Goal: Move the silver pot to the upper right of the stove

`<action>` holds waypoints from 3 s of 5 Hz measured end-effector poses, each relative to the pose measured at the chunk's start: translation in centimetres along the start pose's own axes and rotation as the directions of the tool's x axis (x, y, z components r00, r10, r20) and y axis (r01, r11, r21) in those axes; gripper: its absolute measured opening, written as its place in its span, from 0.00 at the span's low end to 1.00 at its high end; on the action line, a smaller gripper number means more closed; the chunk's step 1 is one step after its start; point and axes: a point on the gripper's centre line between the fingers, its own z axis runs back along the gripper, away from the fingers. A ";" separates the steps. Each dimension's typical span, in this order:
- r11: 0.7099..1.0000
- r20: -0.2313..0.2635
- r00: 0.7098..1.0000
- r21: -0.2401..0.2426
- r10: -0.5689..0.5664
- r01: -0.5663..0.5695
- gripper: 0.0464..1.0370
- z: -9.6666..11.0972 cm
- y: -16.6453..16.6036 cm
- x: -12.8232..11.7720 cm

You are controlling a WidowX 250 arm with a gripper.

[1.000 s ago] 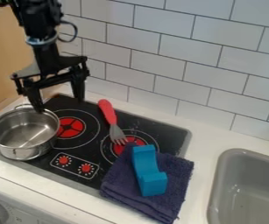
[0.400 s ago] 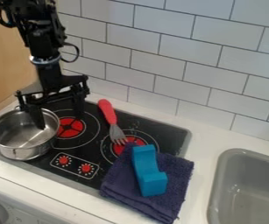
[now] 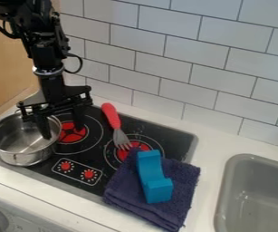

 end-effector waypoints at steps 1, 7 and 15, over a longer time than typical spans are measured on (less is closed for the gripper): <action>1.000 0.004 1.000 0.004 0.005 -0.005 0.28 0.0 0.0 0.0; 0.999 0.101 0.994 0.033 -0.036 0.033 0.00 3.0 -1.4 -0.6; 0.894 0.149 0.881 0.080 -0.449 0.442 0.00 3.7 -18.0 -4.6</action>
